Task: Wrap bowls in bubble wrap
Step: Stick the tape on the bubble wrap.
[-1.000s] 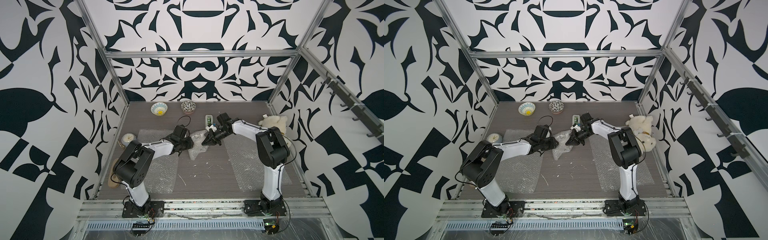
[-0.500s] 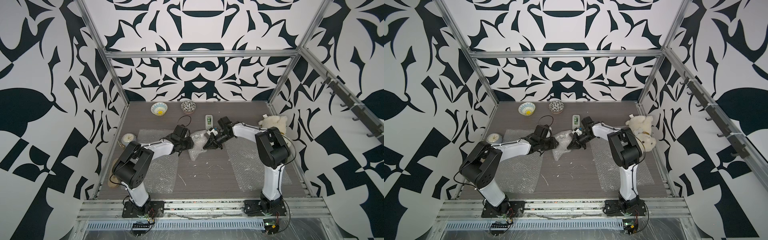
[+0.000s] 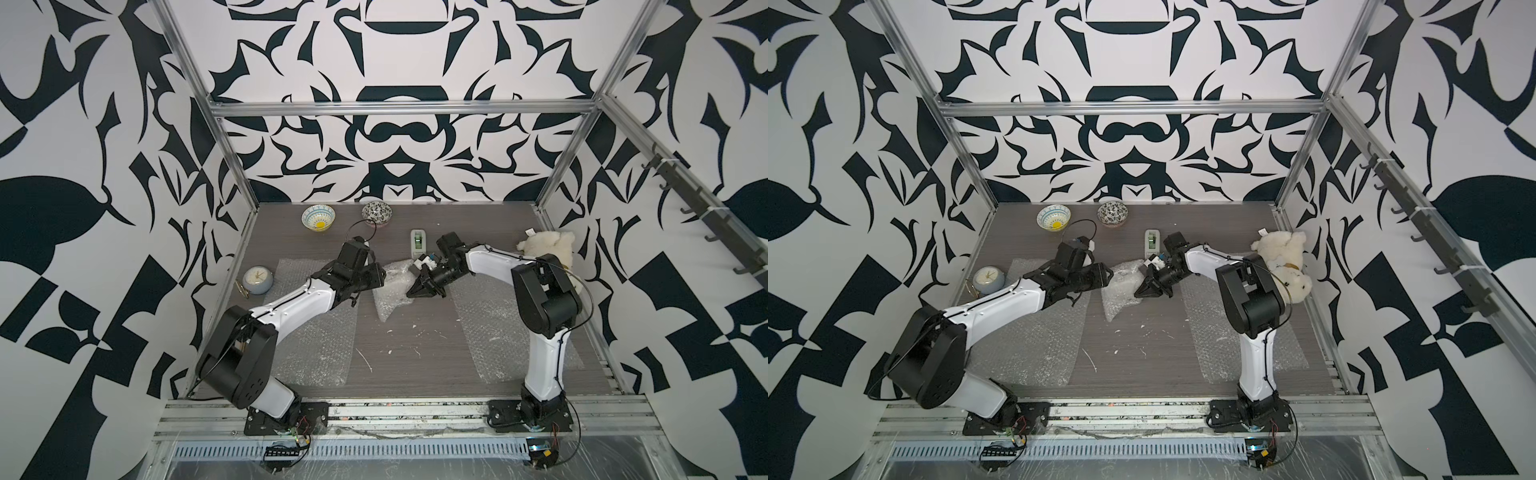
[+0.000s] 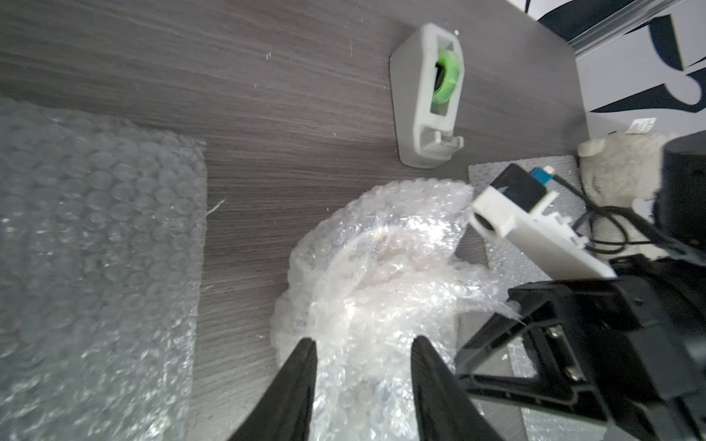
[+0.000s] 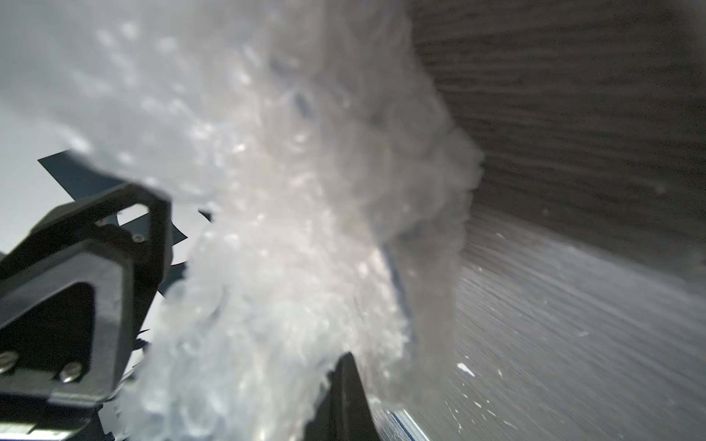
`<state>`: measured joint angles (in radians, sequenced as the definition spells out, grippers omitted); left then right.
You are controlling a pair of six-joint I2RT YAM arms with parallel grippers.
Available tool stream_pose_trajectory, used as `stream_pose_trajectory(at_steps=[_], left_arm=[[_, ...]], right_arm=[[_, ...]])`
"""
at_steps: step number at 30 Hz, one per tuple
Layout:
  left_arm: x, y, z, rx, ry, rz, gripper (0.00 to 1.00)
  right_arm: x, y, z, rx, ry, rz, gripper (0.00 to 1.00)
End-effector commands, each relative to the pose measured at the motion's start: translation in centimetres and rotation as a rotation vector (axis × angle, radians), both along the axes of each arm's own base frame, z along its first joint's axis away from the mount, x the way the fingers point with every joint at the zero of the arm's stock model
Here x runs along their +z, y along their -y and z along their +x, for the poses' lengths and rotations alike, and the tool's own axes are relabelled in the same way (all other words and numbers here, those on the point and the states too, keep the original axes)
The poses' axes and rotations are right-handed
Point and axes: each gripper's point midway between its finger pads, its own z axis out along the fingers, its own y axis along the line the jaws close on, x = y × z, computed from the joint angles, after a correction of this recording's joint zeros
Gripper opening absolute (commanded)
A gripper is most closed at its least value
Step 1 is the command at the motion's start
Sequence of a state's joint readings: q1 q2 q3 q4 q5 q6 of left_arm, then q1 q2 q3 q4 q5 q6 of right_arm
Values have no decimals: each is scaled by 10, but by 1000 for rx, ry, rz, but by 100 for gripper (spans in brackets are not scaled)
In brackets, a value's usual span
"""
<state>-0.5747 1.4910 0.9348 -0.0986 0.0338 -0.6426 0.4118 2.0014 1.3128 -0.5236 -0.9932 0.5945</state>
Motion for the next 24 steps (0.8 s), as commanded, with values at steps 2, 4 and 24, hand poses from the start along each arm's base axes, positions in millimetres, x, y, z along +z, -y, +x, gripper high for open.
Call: stream_pose_trajectory(at_steps=[2, 4, 24], left_arm=[[33, 10, -5, -29, 55, -33, 37], [41, 21, -12, -63, 62, -59, 32], [11, 35, -11, -72, 20, -55, 25]], right_arm=[[15, -1, 3, 6, 41, 32, 0], [17, 0, 3, 5, 44, 34, 0], [79, 11, 5, 26, 169, -32, 0]])
